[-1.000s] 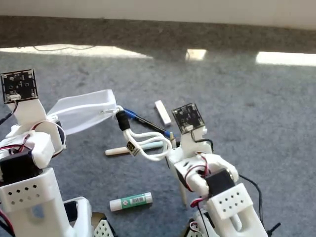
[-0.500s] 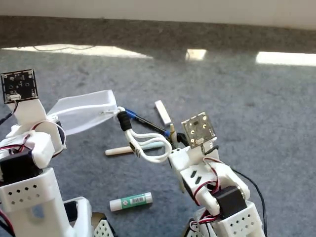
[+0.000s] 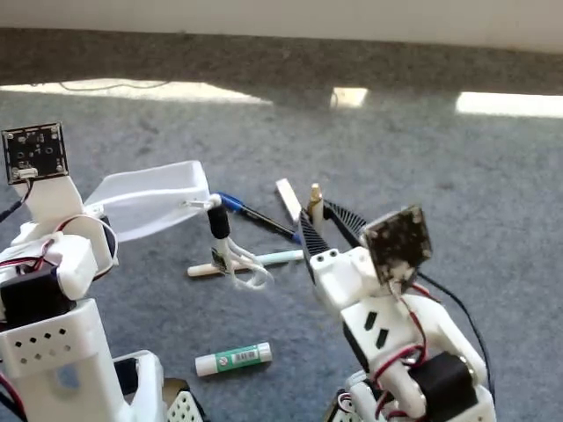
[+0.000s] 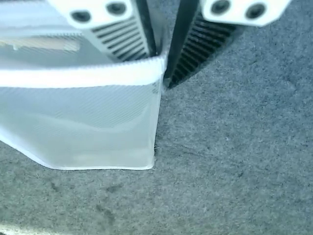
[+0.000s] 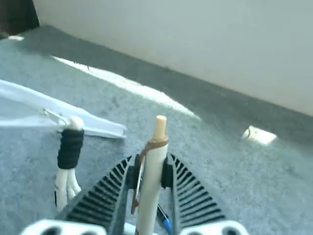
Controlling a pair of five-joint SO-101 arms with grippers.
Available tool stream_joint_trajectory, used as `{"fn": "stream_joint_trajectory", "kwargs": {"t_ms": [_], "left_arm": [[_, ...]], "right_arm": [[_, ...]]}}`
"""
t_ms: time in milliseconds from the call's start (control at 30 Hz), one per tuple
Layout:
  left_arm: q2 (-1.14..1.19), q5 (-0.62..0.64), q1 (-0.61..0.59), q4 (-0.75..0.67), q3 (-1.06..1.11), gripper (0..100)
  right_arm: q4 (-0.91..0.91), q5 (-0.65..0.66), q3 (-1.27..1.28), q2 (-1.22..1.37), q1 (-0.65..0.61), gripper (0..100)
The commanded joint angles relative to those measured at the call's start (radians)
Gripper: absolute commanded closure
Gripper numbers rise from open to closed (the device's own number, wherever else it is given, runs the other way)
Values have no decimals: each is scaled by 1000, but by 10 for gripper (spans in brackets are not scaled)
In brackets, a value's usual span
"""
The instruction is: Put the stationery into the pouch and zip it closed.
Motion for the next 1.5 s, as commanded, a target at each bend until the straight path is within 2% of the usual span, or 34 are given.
{"fn": "stream_joint_trajectory", "kwargs": {"t_ms": [0, 167, 300, 667, 933, 1333, 1467], "left_arm": [[22, 9, -8, -20, -1, 993], [22, 9, -8, -20, -2, 993], [21, 9, -8, -31, -1, 993], [22, 11, -7, -34, -7, 993], [24, 8, 42, -26, -39, 993], [24, 6, 42, -26, -54, 993], [24, 6, 42, -26, -54, 993]], "right_arm": [[-1, 9, -139, -4, 5, 993], [-84, 20, -214, -5, -105, 993], [-166, 143, -214, 36, -239, 993], [-461, 143, -223, 225, -259, 993], [-615, 150, -217, 288, -409, 993], [-857, 144, -216, 367, -424, 993], [-906, 144, -213, 369, -506, 993]]}}
